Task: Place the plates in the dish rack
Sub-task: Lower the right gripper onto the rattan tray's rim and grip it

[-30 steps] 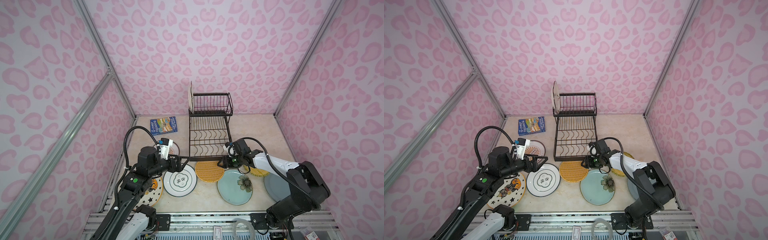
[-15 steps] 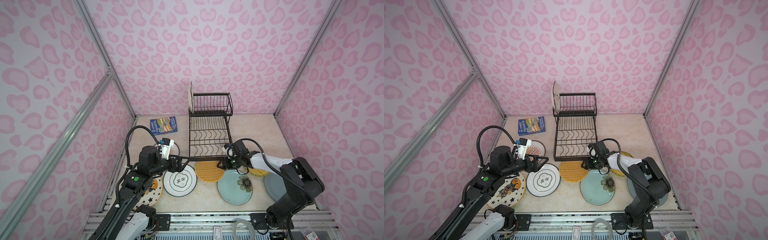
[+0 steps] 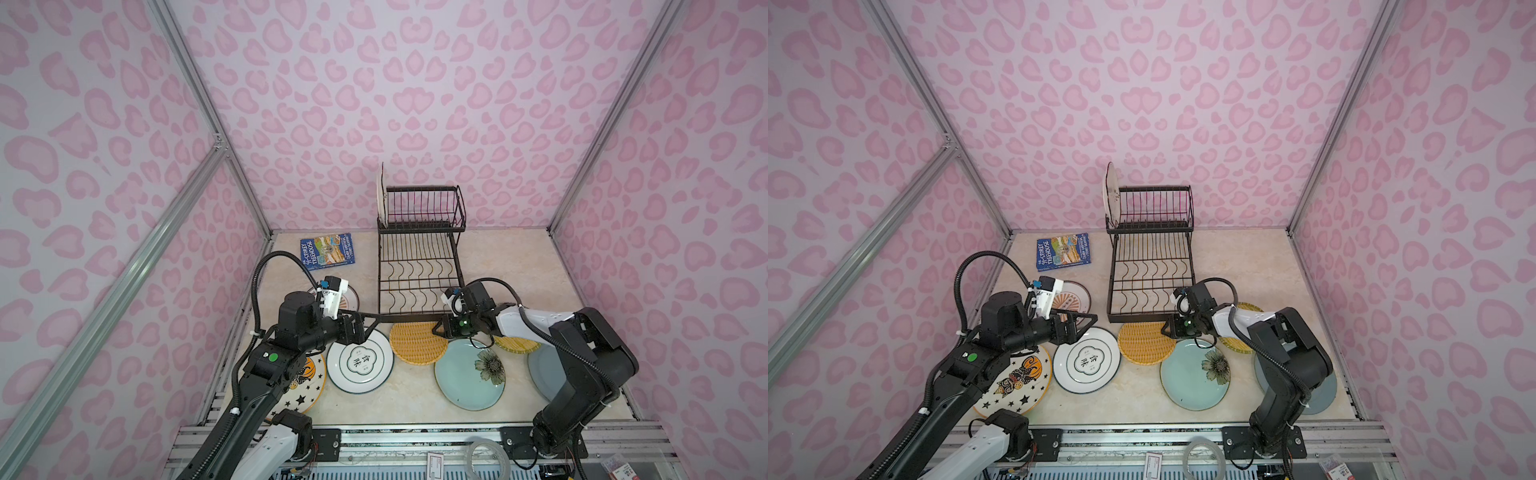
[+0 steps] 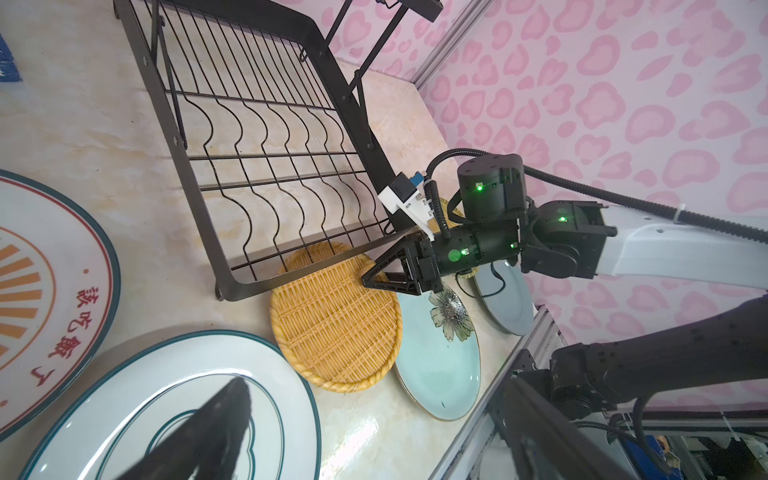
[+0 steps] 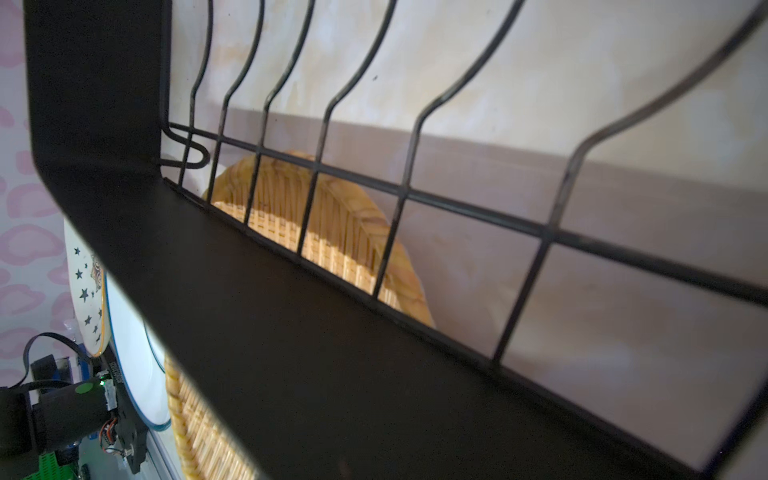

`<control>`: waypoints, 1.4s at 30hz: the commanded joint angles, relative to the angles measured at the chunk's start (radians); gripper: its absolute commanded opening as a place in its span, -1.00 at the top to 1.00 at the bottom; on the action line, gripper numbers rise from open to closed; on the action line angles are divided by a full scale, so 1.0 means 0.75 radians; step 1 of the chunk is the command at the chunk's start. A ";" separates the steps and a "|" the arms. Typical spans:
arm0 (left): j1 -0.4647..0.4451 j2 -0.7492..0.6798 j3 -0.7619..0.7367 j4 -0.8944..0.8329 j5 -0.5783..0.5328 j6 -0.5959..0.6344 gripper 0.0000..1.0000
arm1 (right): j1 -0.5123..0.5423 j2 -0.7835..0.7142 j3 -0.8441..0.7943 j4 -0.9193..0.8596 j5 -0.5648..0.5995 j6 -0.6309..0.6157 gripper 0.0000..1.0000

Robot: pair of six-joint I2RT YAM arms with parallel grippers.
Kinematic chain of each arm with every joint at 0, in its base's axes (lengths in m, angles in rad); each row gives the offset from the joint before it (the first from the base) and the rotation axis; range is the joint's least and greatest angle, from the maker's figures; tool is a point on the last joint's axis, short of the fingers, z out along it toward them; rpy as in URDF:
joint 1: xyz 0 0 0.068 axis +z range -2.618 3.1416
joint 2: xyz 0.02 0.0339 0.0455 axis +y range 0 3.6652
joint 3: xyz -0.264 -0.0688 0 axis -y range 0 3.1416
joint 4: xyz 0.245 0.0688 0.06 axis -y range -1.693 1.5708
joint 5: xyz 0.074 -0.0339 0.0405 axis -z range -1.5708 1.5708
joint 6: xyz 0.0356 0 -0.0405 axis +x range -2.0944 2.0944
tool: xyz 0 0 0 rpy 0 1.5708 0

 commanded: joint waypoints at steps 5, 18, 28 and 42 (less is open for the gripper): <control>0.000 -0.012 0.020 -0.001 -0.028 -0.009 -0.93 | 0.004 -0.042 -0.023 0.014 -0.012 0.025 0.58; 0.000 -0.042 0.020 -0.015 -0.053 -0.018 -0.93 | 0.003 -0.086 -0.071 0.027 -0.071 0.146 1.00; 0.000 -0.056 0.023 -0.027 -0.071 -0.020 -0.93 | 0.003 -0.094 -0.127 0.043 -0.088 0.220 1.00; 0.000 0.002 0.032 0.012 -0.068 -0.052 -0.94 | 0.005 -0.190 -0.154 0.008 -0.091 0.281 1.00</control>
